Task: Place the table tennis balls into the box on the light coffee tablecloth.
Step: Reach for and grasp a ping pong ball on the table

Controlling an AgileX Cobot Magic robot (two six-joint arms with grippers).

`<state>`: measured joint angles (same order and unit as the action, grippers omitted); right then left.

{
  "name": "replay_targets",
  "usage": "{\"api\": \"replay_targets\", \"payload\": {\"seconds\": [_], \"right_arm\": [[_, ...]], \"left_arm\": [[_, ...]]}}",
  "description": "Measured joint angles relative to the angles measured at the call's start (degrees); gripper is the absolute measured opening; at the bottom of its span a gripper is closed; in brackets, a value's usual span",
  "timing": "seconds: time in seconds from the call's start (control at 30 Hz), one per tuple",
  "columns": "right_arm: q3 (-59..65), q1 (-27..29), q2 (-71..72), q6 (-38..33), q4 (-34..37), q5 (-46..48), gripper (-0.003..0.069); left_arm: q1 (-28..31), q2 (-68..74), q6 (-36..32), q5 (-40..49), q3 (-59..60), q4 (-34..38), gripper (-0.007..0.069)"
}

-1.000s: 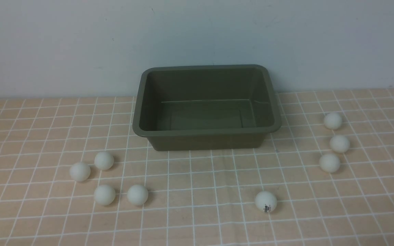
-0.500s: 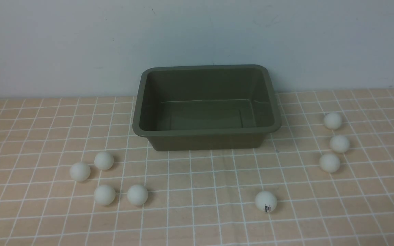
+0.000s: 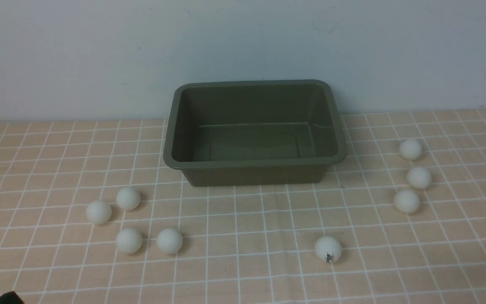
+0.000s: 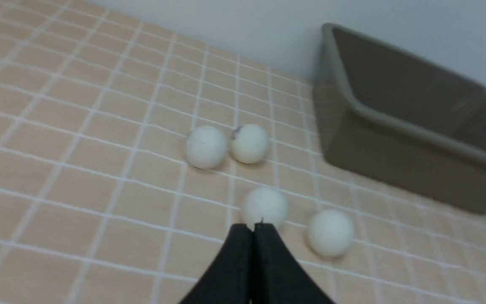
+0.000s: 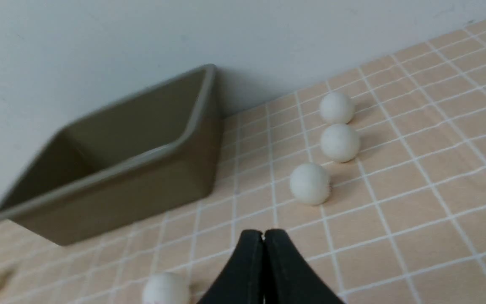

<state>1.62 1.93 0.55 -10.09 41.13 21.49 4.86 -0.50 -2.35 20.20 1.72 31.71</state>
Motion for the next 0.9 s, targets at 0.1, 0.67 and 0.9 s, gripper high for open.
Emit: {"api": "replay_targets", "payload": {"seconds": [0.1, 0.67, 0.9], "right_arm": [[0.0, 0.0, 0.0, 0.0, 6.3, -0.5, -0.0019], [0.2, 0.0, 0.0, 0.0, 18.3, -5.7, -0.0019], [0.2, 0.0, 0.0, -0.1, 24.0, -9.1, -0.0019]], "left_arm": [[0.0, 0.0, 0.6, 1.6, 0.0, 9.6, -0.0069], [0.0, 0.0, -0.3, -2.8, 0.0, 24.9, -0.0069], [0.0, 0.0, -0.4, -10.3, 0.0, 36.6, -0.0069]]}}
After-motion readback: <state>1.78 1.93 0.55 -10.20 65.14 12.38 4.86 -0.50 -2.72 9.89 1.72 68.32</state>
